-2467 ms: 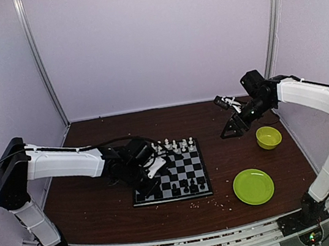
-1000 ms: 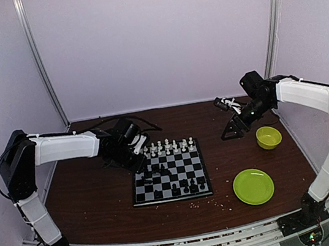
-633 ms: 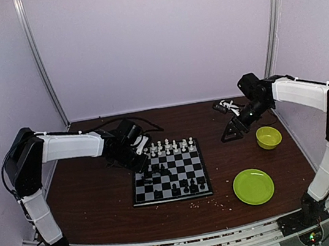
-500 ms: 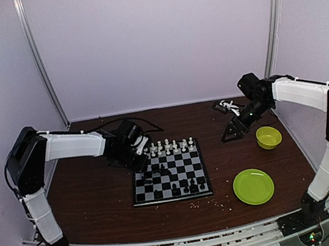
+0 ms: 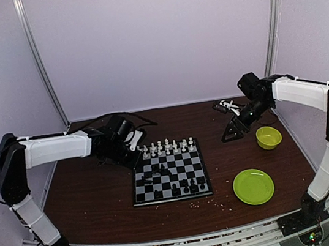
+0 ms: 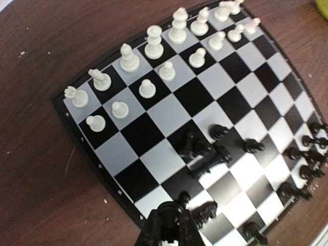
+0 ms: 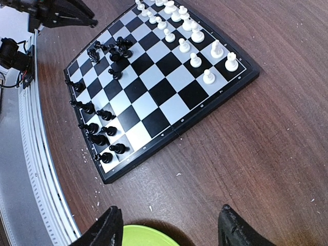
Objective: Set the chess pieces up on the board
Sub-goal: Pick up the rook from the chessboard, then place the rook at h8.
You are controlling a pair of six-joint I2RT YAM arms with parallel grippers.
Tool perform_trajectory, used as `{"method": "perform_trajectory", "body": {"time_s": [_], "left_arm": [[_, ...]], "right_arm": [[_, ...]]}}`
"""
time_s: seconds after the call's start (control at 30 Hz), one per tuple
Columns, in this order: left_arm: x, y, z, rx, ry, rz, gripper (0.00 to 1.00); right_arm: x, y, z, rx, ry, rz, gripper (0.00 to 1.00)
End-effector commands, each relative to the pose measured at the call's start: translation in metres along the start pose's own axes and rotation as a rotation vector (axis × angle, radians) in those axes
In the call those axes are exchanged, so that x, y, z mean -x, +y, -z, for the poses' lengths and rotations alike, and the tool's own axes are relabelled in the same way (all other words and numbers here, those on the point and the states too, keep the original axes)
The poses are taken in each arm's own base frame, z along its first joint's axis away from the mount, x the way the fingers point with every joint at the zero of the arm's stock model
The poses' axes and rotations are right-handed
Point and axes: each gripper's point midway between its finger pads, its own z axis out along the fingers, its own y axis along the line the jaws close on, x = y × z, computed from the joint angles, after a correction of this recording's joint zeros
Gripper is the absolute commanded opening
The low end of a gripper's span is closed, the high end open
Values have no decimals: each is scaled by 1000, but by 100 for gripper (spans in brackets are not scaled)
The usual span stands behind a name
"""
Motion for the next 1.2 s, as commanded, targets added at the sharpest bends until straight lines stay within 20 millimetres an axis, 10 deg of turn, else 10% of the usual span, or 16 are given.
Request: {"method": "perform_trajectory", "body": {"time_s": [0.0, 0.27, 1.17], "left_arm": [[-10, -20, 48, -83, -61, -85, 1], [-70, -50, 49, -160, 43, -191, 1], [-102, -52, 4, -132, 163, -226, 8]], "right_arm": [[7, 3, 4, 14, -15, 13, 63], [7, 3, 1, 18, -8, 13, 63], [5, 6, -5, 28, 10, 17, 62]]}}
